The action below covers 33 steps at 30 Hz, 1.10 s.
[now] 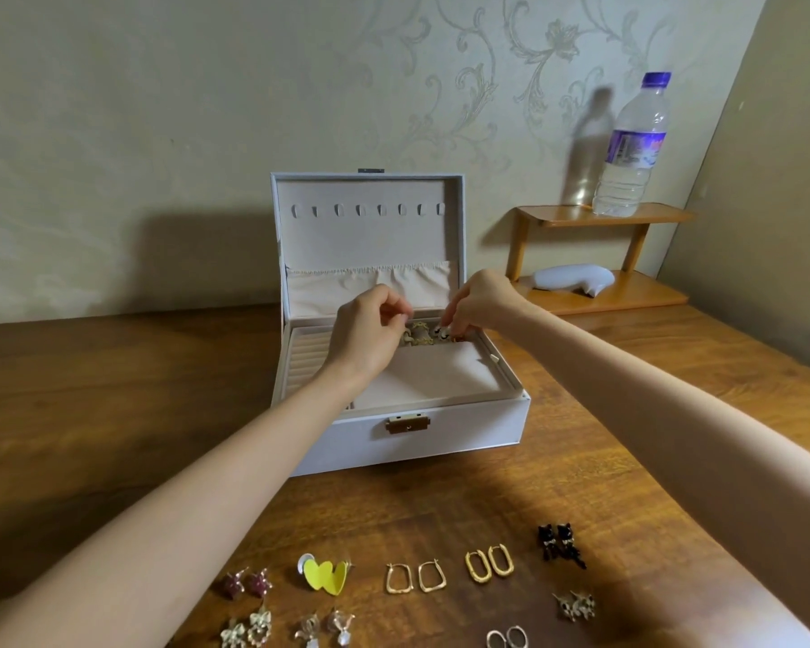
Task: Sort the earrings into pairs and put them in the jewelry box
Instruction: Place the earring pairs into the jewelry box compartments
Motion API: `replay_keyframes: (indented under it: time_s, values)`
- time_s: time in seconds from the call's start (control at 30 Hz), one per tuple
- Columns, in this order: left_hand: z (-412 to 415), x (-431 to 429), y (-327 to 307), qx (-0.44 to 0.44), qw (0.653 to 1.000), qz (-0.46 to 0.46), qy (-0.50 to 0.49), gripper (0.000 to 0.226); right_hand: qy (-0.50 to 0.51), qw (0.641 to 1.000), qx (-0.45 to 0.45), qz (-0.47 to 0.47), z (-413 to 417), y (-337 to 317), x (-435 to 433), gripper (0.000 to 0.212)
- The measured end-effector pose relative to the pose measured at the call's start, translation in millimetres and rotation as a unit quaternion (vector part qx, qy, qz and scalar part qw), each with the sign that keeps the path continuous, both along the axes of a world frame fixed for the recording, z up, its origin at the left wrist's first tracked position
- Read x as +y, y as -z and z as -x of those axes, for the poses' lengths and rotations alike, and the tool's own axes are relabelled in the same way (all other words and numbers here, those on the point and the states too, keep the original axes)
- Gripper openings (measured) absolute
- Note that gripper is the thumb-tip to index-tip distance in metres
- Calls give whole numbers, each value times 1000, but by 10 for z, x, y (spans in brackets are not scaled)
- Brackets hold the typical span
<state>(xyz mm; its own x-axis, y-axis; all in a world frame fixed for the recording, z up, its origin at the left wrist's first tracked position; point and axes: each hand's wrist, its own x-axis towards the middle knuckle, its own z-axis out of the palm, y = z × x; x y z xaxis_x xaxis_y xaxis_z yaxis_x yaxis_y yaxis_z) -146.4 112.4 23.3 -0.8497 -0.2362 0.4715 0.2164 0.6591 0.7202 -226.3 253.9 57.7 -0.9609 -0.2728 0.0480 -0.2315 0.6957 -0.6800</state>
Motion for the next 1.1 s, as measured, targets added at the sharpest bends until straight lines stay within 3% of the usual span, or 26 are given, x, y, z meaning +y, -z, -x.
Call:
replay_keyframes:
  time_s: [0.6,0.7,0.8,0.9,1.1]
  values:
    - [-86,-23,-7,17,1000,18,9,10,-23,992,55,-111,-69,17,-73,28]
    - [-99,-31,1,13,1000,19,6,10,-10,989,62,-131,-59,24,-100,19]
    - [-108,-31,6,10,1000,19,5,11,-4,989,53,-137,-65,-8,-72,28]
    - [-104,-31,12,11,1000,21,7,11,-8,988,50,-147,-81,-39,-37,21]
    - [-85,-22,32,15,1000,25,8,11,-13,987,63,-144,-45,23,-31,34]
